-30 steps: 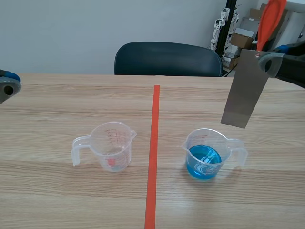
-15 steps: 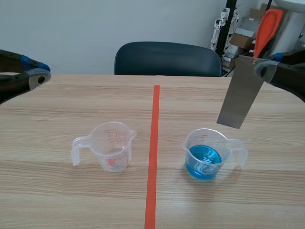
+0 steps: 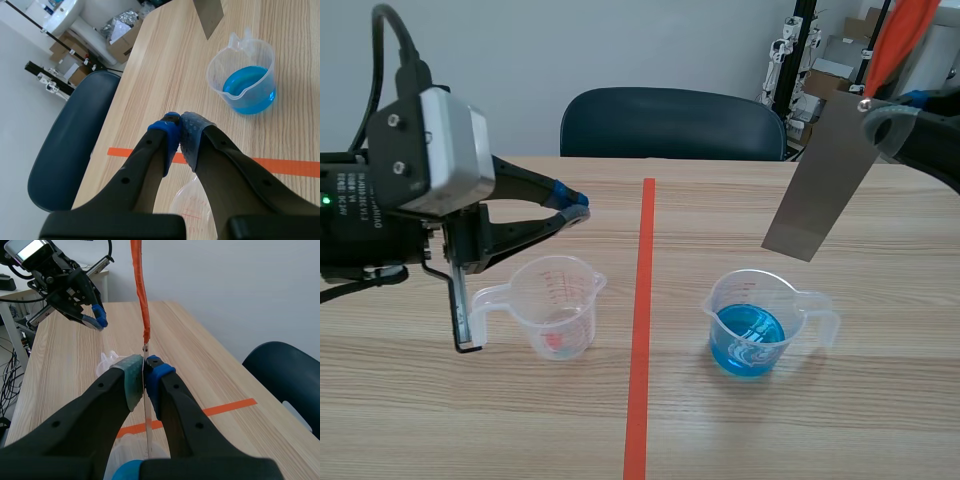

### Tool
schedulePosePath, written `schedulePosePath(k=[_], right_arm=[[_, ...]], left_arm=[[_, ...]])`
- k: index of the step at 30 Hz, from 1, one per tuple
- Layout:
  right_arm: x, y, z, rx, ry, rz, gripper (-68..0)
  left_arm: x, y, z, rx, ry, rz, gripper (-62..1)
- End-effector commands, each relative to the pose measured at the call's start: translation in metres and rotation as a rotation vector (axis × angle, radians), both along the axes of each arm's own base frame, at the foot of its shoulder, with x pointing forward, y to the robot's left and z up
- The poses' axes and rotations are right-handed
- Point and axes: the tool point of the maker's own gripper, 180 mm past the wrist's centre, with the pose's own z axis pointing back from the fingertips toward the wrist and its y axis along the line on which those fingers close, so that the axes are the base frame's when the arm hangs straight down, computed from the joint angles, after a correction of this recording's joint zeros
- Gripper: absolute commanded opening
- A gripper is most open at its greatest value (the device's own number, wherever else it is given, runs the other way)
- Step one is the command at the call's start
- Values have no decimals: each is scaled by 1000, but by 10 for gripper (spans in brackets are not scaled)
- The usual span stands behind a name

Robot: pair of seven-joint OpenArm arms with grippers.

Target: Do the redox reaction experiment. move the plate over the blue solution

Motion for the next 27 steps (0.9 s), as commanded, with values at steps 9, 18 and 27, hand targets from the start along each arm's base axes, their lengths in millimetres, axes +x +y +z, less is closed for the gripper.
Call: schedulePosePath(k=[9, 18, 27], right_arm=[[0, -2, 11, 20, -14, 4, -671], [1, -2, 12, 26, -13, 0, -671], [1, -2, 12, 22, -11, 0, -671]], left_arm=[[15, -36, 0, -49, 25, -27, -578], [20, -61, -6, -44, 36, -71, -578], [31, -80, -10, -60, 56, -71, -578]])
